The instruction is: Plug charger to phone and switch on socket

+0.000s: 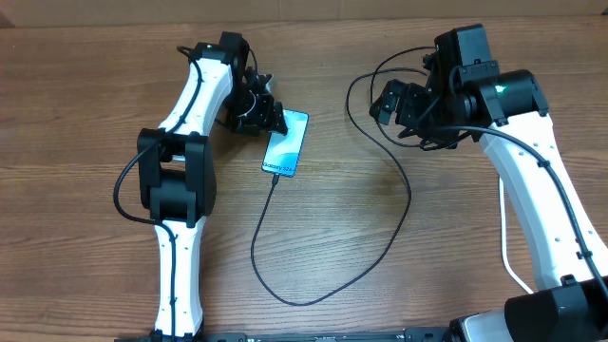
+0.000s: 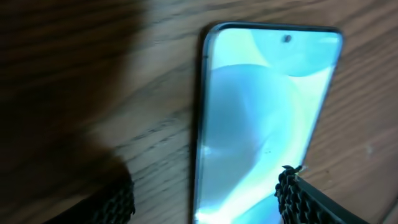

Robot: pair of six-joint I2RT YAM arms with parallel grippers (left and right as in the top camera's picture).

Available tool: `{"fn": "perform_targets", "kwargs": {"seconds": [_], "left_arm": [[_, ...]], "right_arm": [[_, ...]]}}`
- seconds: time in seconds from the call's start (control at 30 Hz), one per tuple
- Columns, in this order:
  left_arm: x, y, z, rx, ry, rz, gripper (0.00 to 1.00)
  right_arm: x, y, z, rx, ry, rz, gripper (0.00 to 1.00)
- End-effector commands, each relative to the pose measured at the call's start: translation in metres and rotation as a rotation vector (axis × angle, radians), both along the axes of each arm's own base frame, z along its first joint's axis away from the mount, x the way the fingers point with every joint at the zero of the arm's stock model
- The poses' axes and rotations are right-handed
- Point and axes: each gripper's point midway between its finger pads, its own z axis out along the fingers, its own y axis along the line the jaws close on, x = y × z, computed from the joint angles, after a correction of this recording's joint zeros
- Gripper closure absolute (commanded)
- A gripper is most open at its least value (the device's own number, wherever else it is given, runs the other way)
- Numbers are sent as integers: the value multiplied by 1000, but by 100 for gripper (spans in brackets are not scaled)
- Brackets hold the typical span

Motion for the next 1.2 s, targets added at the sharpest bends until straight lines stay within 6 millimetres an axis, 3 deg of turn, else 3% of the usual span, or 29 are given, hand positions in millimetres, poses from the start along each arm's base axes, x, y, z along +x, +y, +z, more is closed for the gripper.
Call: {"fn": "perform_targets", "kwargs": {"seconds": [0.0,0.13,0.23,0.3,0.47,0.57,0.77,0.87,1.17], "left_arm": [[-1,36,-17,188,25,56,29],[8,41,27,182,-39,115,20],[15,45,80,159,-140,177,12],[15,47,123,140,-225,204,0],[-11,48,231,92,-432,223,0],[-40,51,274,95,-498,228,0],[-101,57,320,129,-536,250,0],[-127,54,333,120,-543,235,1],[-196,61,349,117,-610,250,0]], "right_arm": [[1,-9,-4,-40,5,-23,0],[2,-10,-4,-49,-2,-28,0],[6,-11,-2,-53,-19,-32,0],[9,-14,0,-61,-32,-38,0],[18,-34,4,-92,-60,-97,0],[24,-49,5,-91,-70,-138,0],[27,-77,5,-94,-61,-209,0],[25,-86,3,-96,-51,-230,0],[23,-91,2,-100,-37,-240,0]]}}
